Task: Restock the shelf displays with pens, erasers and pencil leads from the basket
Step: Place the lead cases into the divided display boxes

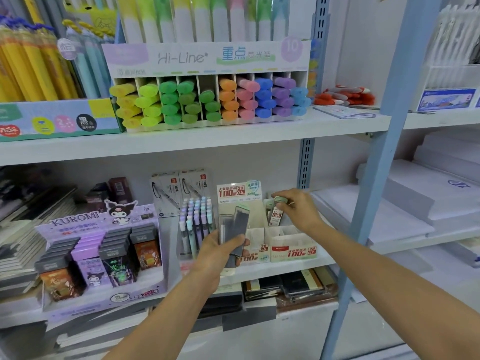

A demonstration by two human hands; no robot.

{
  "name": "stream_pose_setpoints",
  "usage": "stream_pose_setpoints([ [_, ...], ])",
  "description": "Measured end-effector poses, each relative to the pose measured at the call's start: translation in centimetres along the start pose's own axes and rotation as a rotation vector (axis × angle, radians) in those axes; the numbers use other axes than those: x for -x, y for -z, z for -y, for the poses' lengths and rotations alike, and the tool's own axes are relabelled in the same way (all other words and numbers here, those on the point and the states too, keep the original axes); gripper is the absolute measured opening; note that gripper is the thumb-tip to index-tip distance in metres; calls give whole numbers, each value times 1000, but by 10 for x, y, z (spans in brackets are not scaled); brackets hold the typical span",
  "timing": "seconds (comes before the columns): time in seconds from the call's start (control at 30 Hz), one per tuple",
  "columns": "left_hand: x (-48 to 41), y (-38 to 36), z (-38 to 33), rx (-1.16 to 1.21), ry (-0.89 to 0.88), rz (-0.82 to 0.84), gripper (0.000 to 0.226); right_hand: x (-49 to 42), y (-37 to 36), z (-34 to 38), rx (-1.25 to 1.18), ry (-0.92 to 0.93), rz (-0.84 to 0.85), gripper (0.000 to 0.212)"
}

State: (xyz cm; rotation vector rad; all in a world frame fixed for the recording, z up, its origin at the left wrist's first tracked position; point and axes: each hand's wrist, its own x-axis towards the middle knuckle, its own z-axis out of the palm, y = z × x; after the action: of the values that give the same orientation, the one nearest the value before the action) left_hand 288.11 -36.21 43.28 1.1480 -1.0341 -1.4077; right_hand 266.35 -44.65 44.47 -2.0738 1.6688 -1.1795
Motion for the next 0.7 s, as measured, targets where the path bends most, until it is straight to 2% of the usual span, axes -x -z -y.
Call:
stream_pose_setpoints([
  [0.13,0,0,0,-64,-28,21,26,5,-8,-1,18,-43,-34,35],
  [0.27,4,-2,-1,-97,-31,38,30,12,-3,14,-72,-45,-152,17],
  [0.33,7,-6,-4,-111,-33,52,31,16,3,28,-316,-105,-59,16],
  [0.4,12,-13,-6,-131,-49,60,31,23,10,42,-596,-189,158,26],
  [0.47,16,-20,-8,-157,-63,68,32,30,14,53,-708,-211,302,32],
  [0.57,25,-28,-16,-141,-15,93,35,35,22,64,-804,-225,301,29],
  [0.7,27,-30,-23,-8,80,99,31,37,36,63,-868,-268,297,13],
])
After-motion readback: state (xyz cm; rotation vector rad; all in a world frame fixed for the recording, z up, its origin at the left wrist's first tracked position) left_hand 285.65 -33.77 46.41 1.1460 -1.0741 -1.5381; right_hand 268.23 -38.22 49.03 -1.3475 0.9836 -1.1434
